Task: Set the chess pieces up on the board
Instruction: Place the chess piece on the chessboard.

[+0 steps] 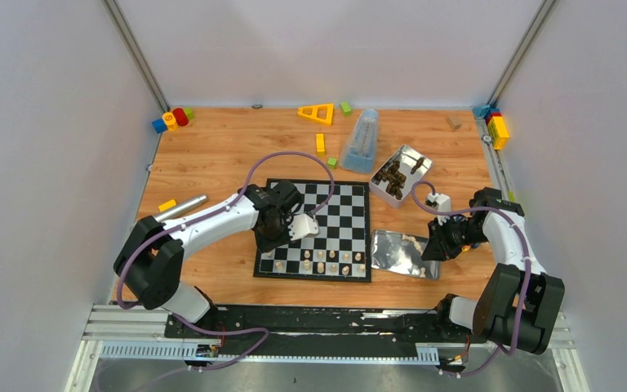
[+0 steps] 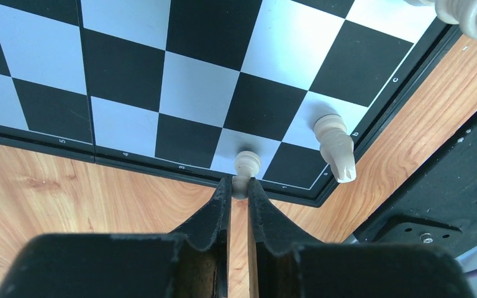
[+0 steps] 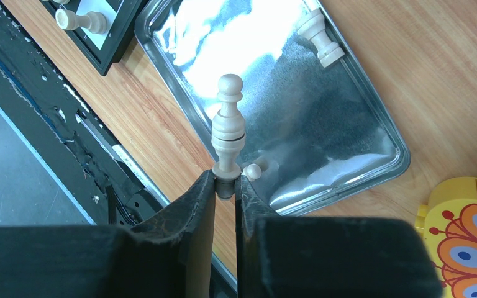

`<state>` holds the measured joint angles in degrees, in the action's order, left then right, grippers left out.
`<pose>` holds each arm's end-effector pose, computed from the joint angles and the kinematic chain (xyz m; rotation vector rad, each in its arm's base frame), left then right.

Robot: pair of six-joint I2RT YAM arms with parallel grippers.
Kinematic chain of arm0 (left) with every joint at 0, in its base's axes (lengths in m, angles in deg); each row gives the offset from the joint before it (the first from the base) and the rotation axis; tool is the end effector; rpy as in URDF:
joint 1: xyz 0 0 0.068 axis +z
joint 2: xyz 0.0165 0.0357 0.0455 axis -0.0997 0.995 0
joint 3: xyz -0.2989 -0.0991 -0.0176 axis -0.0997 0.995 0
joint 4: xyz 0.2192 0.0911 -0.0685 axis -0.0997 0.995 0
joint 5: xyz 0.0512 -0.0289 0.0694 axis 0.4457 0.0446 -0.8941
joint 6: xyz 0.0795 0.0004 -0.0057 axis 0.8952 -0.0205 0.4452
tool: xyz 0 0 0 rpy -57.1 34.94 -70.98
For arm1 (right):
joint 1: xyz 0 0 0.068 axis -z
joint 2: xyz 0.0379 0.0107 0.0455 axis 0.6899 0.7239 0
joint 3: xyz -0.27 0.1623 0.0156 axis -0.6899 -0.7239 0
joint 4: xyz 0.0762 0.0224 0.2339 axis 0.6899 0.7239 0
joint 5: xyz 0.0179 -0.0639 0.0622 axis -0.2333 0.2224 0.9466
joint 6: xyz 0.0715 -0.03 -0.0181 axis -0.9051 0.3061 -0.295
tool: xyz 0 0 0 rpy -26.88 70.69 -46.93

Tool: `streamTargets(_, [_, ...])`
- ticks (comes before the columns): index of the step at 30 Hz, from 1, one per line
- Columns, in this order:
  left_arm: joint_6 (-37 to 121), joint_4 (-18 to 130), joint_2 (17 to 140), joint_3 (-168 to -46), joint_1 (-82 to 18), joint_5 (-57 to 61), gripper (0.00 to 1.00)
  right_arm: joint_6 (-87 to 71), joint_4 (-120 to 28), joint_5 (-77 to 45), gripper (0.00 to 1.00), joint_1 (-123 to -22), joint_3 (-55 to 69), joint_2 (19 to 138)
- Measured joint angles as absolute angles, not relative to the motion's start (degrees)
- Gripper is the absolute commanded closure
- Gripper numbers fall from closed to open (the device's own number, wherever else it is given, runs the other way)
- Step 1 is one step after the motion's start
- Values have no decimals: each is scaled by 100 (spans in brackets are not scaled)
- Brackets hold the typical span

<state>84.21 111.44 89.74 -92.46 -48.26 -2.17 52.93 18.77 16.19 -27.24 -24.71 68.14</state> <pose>0.1814 -0.1731 0.2219 1.8037 2.4088 -0.1291 0.1520 0.0012 0.2269 -0.8371 2.5225 0.8264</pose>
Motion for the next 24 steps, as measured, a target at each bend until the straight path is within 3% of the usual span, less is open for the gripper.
streamTargets(8, [8412, 11131, 9015, -9238, -4848, -274, 77, 5293, 1877, 1617, 100, -2724, -2471, 6814])
streamTargets(15, [8388, 11131, 9020, -9238, -4857, -274, 53, 5293, 1877, 1617, 100, -2724, -2471, 6814])
streamTargets(24, [8371, 11131, 8705, -9251, -4855, -316, 39, 5293, 1888, 1625, 99, -2741, -2469, 6814])
